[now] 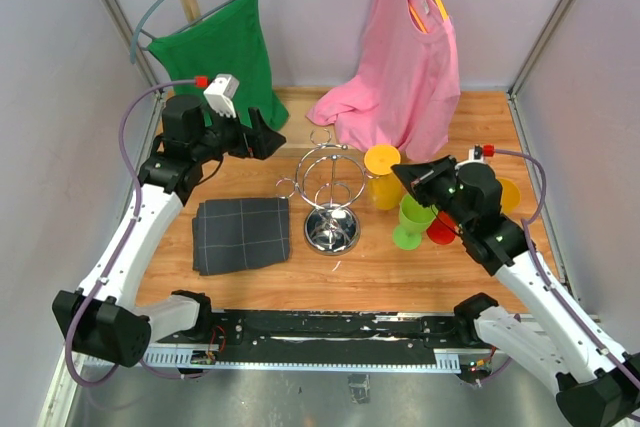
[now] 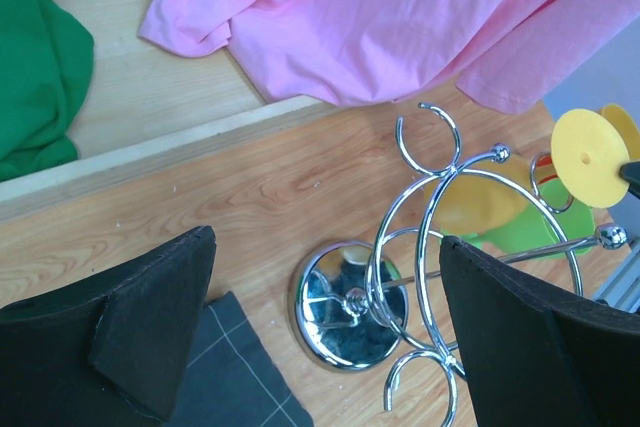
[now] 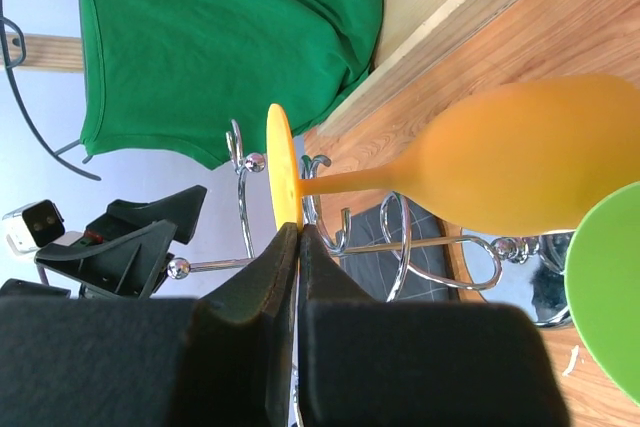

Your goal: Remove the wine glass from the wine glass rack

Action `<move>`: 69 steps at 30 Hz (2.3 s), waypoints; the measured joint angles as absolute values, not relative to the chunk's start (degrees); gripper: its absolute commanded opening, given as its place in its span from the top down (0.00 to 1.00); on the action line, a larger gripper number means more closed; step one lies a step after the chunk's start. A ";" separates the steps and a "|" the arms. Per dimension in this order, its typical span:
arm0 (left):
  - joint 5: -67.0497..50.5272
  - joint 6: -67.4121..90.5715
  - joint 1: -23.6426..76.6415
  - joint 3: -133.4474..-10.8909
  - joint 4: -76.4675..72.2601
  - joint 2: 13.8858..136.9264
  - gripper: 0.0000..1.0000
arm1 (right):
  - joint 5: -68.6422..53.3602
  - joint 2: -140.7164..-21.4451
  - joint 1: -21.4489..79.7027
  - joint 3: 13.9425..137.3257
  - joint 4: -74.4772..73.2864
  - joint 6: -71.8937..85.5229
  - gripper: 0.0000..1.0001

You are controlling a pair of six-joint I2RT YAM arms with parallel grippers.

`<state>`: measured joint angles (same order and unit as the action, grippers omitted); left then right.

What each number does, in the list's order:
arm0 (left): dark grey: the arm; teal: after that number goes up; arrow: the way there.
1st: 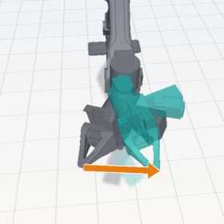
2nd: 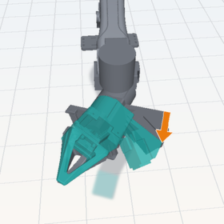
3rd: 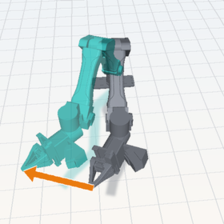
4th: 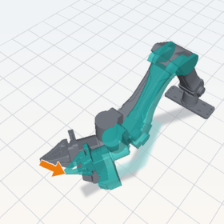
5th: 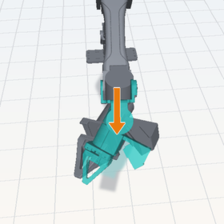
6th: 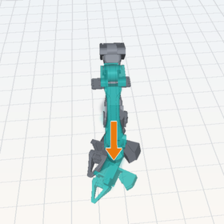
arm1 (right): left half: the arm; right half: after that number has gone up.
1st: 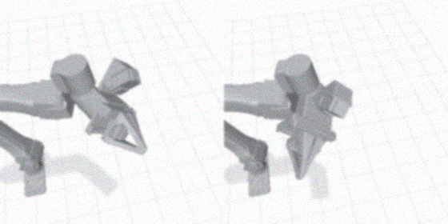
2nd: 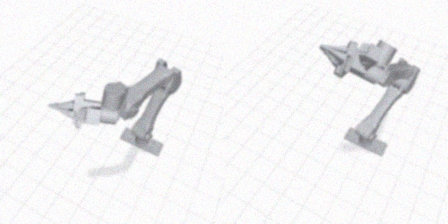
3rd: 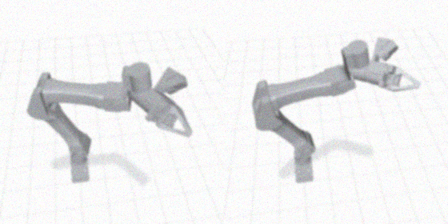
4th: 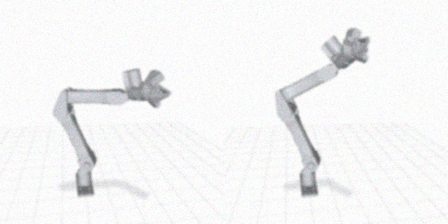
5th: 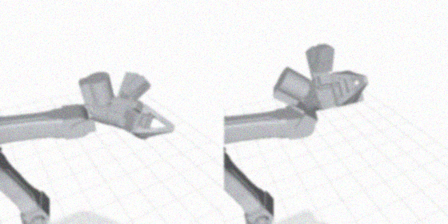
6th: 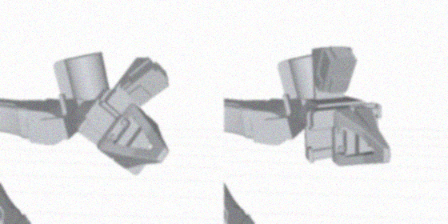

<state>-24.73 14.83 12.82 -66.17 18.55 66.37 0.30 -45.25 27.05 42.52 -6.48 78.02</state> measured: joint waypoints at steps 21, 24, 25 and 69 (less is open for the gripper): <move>-27.59 16.69 12.82 -71.31 18.61 67.99 0.01 | 4.67 -40.25 27.03 50.68 -8.78 75.77 0.99; -28.56 17.17 12.82 -72.20 18.55 67.99 0.02 | 5.28 -39.66 27.03 52.58 -10.26 74.72 0.99; -28.88 17.32 12.82 -72.51 18.52 67.99 0.02 | 5.56 -39.44 27.03 53.15 -10.61 74.48 0.99; -54.22 86.43 12.82 -75.37 -48.07 88.33 0.04 | -16.75 -57.41 27.03 68.31 32.73 81.03 0.99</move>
<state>-54.22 86.43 12.82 -75.37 -48.07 88.33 -16.75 -57.41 27.03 68.31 32.73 81.03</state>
